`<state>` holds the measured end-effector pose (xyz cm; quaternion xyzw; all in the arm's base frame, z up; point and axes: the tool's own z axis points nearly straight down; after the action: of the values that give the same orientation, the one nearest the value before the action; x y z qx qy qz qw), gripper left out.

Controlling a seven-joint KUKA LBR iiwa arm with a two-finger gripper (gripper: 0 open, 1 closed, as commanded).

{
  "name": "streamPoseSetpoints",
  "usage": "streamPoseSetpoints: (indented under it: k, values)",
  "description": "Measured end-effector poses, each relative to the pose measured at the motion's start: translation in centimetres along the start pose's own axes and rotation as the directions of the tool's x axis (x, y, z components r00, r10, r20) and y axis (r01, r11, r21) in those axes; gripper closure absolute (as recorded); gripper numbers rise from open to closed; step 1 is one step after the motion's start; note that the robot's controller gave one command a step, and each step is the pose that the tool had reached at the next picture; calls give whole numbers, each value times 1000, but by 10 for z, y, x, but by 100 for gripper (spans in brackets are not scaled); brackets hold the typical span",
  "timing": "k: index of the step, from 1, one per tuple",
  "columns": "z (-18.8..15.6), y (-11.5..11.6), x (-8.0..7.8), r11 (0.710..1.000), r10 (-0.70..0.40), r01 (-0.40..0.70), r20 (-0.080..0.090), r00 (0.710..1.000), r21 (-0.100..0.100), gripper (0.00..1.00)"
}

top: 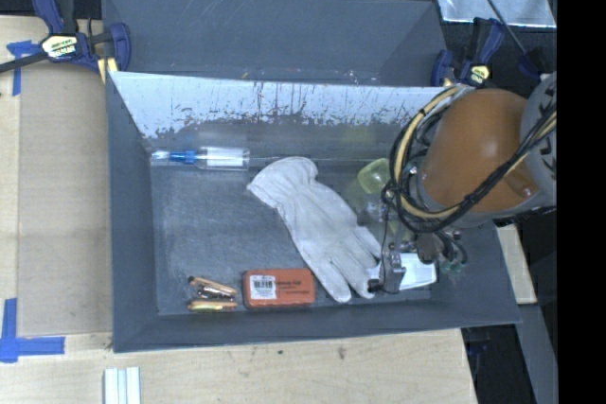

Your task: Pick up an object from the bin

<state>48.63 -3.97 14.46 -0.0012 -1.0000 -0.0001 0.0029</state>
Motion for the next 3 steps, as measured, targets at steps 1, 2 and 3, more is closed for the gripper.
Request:
streamPoseSetpoints:
  k: [1, 2, 3]
  values:
    - [-4, 0, -2, 1000, -2, 2, 8, 1000, 1, 0]
    - [0, -73, -2, 999, -49, 49, 11, 999, 2, 0]
    - [24, -77, 1, 999, 40, -40, 5, 999, -1, 0]
